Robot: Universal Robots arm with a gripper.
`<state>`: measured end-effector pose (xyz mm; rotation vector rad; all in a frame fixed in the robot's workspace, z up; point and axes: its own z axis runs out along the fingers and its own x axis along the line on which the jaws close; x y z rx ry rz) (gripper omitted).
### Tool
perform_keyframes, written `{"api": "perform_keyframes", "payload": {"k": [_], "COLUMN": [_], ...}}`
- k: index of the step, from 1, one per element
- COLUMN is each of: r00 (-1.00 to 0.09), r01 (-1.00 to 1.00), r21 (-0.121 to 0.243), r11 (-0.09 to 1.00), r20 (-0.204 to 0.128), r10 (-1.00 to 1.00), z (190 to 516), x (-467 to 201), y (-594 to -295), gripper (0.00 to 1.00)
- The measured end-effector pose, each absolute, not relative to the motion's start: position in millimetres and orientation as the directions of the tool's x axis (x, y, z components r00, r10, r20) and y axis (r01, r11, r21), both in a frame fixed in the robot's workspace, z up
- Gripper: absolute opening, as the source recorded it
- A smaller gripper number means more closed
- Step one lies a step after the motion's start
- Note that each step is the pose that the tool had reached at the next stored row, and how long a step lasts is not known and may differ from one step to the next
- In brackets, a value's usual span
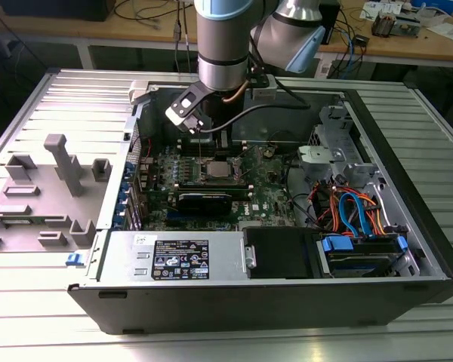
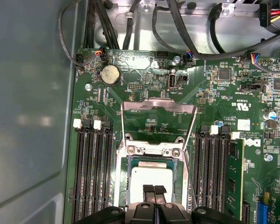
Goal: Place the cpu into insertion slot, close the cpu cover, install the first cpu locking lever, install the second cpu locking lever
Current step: 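Close the cpu cover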
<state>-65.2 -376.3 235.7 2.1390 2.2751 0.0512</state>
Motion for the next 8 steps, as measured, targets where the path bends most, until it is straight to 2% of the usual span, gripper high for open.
{"api": "perform_keyframes", "payload": {"k": [8], "r00": [-0.062], "r01": [0.997], "r21": [0.037], "r11": [0.061], "r20": [0.009], "r10": [0.998], "z": [241.1], "x": [-65.2], "y": [-376.4], "gripper": [0.11]}}
